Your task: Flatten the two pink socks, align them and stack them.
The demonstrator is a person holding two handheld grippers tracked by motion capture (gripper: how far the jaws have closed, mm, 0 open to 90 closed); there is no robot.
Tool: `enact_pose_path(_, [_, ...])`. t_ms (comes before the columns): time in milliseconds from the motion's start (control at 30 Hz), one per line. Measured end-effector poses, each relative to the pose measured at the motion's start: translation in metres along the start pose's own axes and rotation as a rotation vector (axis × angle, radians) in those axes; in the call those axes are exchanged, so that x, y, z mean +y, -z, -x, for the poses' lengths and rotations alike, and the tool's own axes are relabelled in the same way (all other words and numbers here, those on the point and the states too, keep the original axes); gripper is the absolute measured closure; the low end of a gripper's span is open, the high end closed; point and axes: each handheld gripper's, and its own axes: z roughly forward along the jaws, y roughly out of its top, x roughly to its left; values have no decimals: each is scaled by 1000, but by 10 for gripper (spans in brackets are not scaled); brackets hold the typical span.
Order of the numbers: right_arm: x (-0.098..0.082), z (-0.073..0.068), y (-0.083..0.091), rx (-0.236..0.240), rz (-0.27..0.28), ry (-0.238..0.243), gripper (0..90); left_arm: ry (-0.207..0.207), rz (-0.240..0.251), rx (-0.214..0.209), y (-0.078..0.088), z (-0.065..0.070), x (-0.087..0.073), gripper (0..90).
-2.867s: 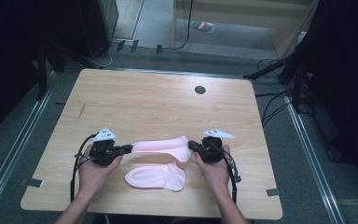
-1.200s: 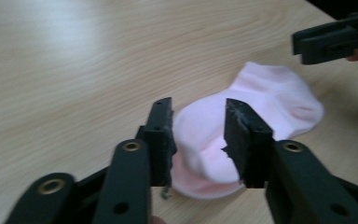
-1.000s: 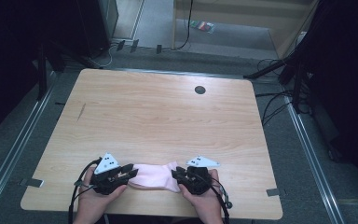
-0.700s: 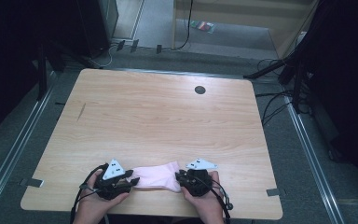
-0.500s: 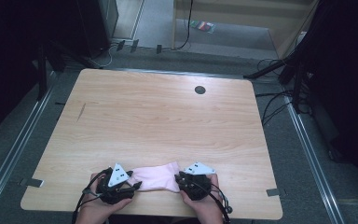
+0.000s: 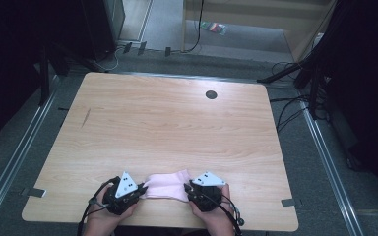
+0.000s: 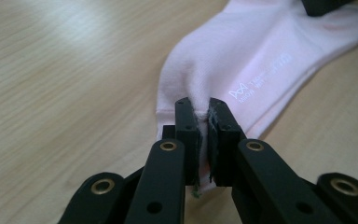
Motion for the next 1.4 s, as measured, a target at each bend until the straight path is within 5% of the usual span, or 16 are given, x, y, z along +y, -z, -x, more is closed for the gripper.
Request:
enact_pose_path(100, [2,2,0,7,7,-25,671,75,34,-67,-1,-13,1,789])
enact_pose_path(167, [2,2,8,-12,58,-50,615,91,73,-56,8,-15,0,547])
enact_pose_path(200, [3,1,15,2,91,-56,644,94,91,-60,11,-17,-1,502])
enact_pose_path(300, [5,5,25,6,121,-78,767,112,138,-68,19,-21,-4,602])
enact_pose_path(433, [1,9,12,32,62,-101,848,78,37,-28,6,-18,-6,693])
enact_pose_path(500, [-1,8,5,30,17,-97,863,79,16,-17,3,-17,-7,693])
enact_pose_path(733, [-4,9,5,-13,5,-122,899,79,-6,68,1,-19,-3,636])
enact_pose_path(900, [-4,9,5,-37,2,-100,892,98,-9,60,1,-23,-3,609])
enact_pose_path(1033, [-3,10,5,15,18,-108,737,117,1,42,3,-27,-4,493])
enact_pose_path(1167, [0,11,11,50,95,-111,595,160,84,4,9,-32,-5,331])
enact_pose_path(1267, [3,13,13,35,138,-82,474,202,147,-12,15,-35,-3,219])
enact_pose_path(1400, [3,19,15,-7,176,-48,352,203,187,-3,21,-37,-2,136])
